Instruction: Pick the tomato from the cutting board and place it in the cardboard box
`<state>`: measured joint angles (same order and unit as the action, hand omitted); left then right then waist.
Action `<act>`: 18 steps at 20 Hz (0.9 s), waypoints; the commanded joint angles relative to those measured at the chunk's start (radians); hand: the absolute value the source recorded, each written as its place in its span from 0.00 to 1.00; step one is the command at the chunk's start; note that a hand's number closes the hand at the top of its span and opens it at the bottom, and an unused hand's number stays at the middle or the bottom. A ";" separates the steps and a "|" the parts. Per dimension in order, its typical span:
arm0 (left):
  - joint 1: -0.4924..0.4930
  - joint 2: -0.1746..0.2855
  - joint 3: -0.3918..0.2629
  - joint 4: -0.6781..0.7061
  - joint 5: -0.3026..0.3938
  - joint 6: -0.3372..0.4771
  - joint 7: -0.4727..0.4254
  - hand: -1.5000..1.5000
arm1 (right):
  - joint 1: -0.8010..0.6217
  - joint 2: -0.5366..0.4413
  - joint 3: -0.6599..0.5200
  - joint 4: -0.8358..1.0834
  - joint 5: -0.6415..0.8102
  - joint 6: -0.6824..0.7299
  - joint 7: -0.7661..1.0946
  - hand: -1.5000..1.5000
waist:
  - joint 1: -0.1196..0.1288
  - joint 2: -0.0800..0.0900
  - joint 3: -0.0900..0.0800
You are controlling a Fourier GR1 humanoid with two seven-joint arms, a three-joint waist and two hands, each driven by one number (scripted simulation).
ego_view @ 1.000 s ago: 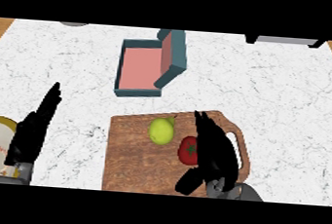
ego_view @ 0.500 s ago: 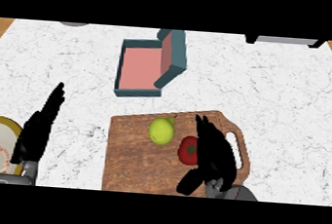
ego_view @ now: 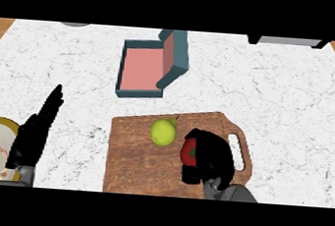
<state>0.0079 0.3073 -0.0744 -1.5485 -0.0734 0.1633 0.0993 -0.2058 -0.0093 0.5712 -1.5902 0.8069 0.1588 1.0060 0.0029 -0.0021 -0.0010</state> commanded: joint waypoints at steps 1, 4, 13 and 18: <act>0.031 0.002 0.039 0.043 0.014 -0.019 -0.078 0.50 | -0.013 -0.043 0.015 -0.031 0.099 0.012 0.034 1.00 | -0.002 0.001 0.000; -0.056 -0.007 0.042 0.037 -0.001 -0.013 0.010 0.50 | -0.033 -0.006 0.041 0.038 0.203 -0.062 0.026 1.00 | -0.003 0.002 0.001; 0.018 -0.001 0.061 0.016 0.000 -0.041 -0.024 0.50 | 0.009 -0.013 -0.060 0.036 0.383 -0.073 0.200 1.00 | -0.008 0.000 0.000; 0.025 -0.030 0.038 0.007 -0.033 -0.014 -0.037 0.50 | 0.060 -0.007 -0.064 -0.078 0.515 -0.022 0.271 1.00 | -0.009 -0.002 0.000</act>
<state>0.0131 0.2830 -0.0301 -1.5259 -0.0910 0.1411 0.0712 -0.1626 -0.0196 0.5228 -1.6288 1.2316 0.1056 1.1084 -0.0090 -0.0040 -0.0009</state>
